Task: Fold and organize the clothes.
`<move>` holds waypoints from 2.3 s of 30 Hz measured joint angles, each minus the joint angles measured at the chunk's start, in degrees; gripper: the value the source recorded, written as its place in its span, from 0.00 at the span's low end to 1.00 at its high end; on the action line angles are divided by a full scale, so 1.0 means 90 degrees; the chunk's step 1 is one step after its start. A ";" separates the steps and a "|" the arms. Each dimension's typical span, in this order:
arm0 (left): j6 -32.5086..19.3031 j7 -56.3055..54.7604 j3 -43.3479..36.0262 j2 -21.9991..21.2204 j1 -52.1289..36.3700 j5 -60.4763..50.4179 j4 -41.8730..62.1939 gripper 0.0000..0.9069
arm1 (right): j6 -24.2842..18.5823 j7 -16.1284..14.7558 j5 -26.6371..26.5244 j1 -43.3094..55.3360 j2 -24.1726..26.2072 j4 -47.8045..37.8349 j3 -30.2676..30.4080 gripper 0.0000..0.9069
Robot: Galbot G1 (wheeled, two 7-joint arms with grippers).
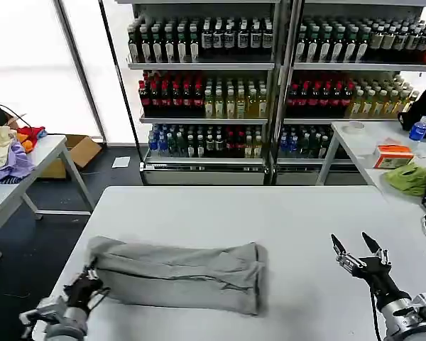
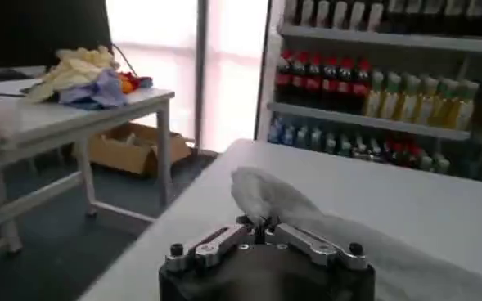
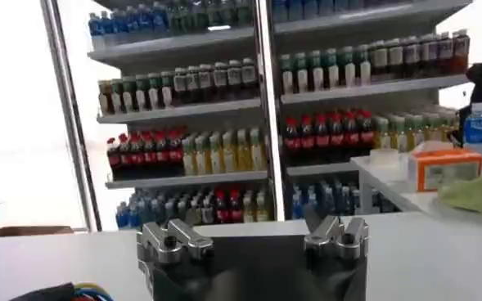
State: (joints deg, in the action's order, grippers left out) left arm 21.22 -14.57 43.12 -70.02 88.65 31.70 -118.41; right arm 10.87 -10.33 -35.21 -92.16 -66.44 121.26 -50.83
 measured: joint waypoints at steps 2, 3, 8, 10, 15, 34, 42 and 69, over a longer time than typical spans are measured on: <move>0.0072 0.0178 0.0349 0.0233 -0.0059 0.0158 0.0144 0.03 | 0.0000 0.0000 0.0000 -0.0008 0.0000 0.0015 0.0007 1.00; 0.0120 0.0274 0.0530 0.0373 -0.0097 0.0240 0.0222 0.03 | 0.0000 -0.0002 0.0001 -0.0021 -0.0004 0.0029 0.0010 1.00; 0.0341 0.0535 0.1120 0.0839 -0.0172 0.0655 0.0332 0.03 | -0.0021 -0.0011 0.0006 -0.0089 -0.0045 0.0072 -0.0007 1.00; 0.0394 0.0560 0.1226 0.0928 -0.0167 0.0852 0.0241 0.03 | -0.0027 -0.0014 0.0009 -0.0114 -0.0054 0.0075 -0.0009 1.00; 0.0412 0.0451 0.1108 0.0979 -0.0191 0.1413 -0.0333 0.03 | -0.0028 -0.0011 0.0055 -0.0124 -0.0076 0.0105 0.0027 1.00; 0.0124 0.0326 -0.2489 0.1083 -0.0773 0.0925 -0.0872 0.03 | -0.0045 -0.0027 0.0105 -0.0275 -0.0085 0.0146 -0.0038 1.00; 0.0056 0.0491 -0.3659 0.0845 -0.1089 0.0077 -0.0209 1.00 | -0.0080 -0.0042 0.0079 -0.0370 -0.0007 0.0094 -0.0120 1.00; 0.0769 0.0198 -0.2192 0.1121 -0.0716 0.0566 -0.1328 1.00 | -0.0066 -0.0035 0.0089 -0.0232 0.0046 -0.0075 0.0158 1.00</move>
State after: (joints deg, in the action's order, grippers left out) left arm 28.14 -12.78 23.39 -59.92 82.21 36.79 -130.36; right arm 10.27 -10.65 -34.41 -94.25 -66.02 120.58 -49.40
